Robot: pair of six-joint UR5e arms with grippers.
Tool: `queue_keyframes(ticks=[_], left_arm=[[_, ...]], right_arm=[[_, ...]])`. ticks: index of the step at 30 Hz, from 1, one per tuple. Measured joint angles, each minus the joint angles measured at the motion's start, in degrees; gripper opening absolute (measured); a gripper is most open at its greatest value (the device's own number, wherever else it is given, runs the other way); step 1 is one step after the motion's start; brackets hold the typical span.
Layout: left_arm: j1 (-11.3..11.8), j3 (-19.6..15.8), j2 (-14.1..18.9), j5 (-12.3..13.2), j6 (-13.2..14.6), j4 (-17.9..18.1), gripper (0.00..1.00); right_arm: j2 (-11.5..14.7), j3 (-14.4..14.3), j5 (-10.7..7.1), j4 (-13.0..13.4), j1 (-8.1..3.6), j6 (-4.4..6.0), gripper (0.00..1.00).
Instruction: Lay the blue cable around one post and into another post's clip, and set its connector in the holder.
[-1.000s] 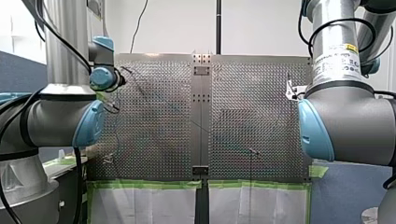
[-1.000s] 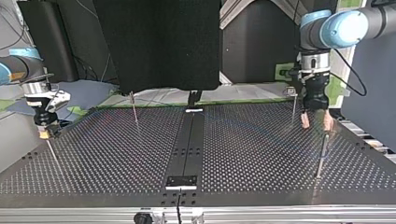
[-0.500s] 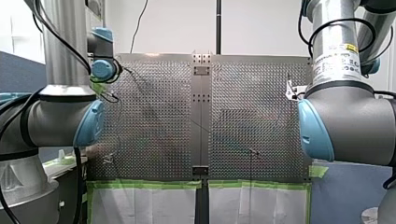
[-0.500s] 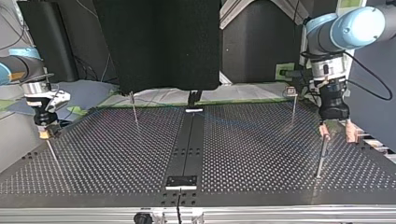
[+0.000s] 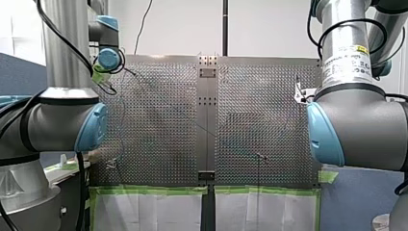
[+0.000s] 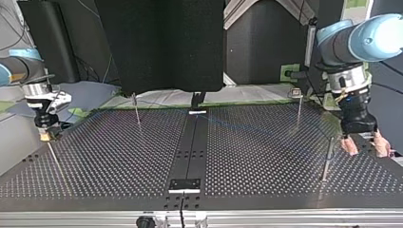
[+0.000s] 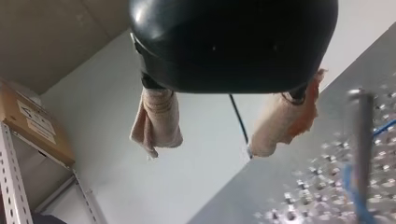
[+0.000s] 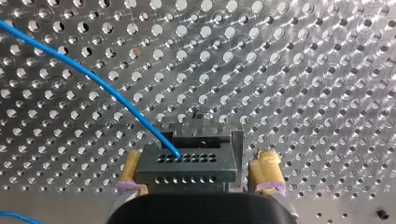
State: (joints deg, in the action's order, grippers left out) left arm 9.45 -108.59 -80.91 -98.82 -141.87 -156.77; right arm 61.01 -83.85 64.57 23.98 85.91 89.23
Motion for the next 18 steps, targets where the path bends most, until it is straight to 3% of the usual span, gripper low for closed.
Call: queue_keyframes(ticks=[8,18], left_arm=[[-1.1,4.6,0.1,-4.2,4.6,-4.5,0.99],[-3.9,10.5,0.3,-2.2,10.5,-10.5,0.99]], right_arm=[[0.0,0.0,0.00,0.0,0.00,0.00,1.00],[0.0,0.0,0.00,0.0,0.00,0.00,1.00]])
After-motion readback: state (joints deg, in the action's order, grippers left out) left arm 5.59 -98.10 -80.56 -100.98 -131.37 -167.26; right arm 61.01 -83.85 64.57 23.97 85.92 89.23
